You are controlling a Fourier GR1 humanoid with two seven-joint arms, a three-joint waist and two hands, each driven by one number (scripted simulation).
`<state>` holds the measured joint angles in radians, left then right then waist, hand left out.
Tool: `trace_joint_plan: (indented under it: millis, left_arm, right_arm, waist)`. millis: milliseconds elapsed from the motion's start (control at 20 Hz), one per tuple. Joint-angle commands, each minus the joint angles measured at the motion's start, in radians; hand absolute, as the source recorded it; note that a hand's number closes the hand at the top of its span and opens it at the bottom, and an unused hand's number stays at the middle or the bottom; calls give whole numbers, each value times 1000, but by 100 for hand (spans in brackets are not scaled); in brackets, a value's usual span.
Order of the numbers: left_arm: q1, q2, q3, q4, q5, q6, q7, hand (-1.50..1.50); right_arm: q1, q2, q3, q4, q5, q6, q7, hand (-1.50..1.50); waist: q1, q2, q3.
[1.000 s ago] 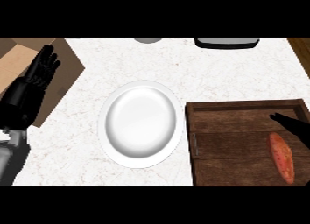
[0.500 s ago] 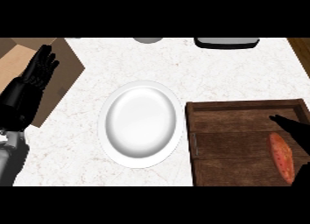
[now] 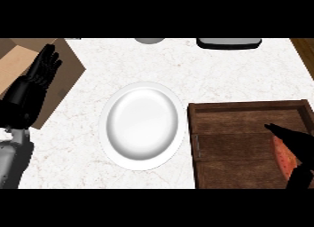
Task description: Pick the sweet potato from the tray and place it in the plate
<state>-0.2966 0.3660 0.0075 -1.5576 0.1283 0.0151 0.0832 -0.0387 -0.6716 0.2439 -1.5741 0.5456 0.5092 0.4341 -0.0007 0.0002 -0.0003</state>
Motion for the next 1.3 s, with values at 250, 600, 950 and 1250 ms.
trace_joint_plan:
  millis: [250,600,950,1250]
  left_arm:
    - [28,-21,35,-35,-19,-39,30,0]
    - [1,-29,48,6,-21,-42,-3,0]
    - [71,-27,51,-63,-44,-13,38,0]
    - [70,-19,76,-57,-37,-14,26,0]
  right_arm:
    - [-25,10,-36,170,156,-17,-129,-150]
    - [-17,81,-30,223,272,-342,-311,150]
    - [190,153,-91,-36,363,-461,23,150]
    - [462,206,-82,-356,513,-599,191,150]
  waist:
    - [1,0,0]
    - [0,2,1]
    - [-49,-15,-1]
    - [-67,-16,-3]
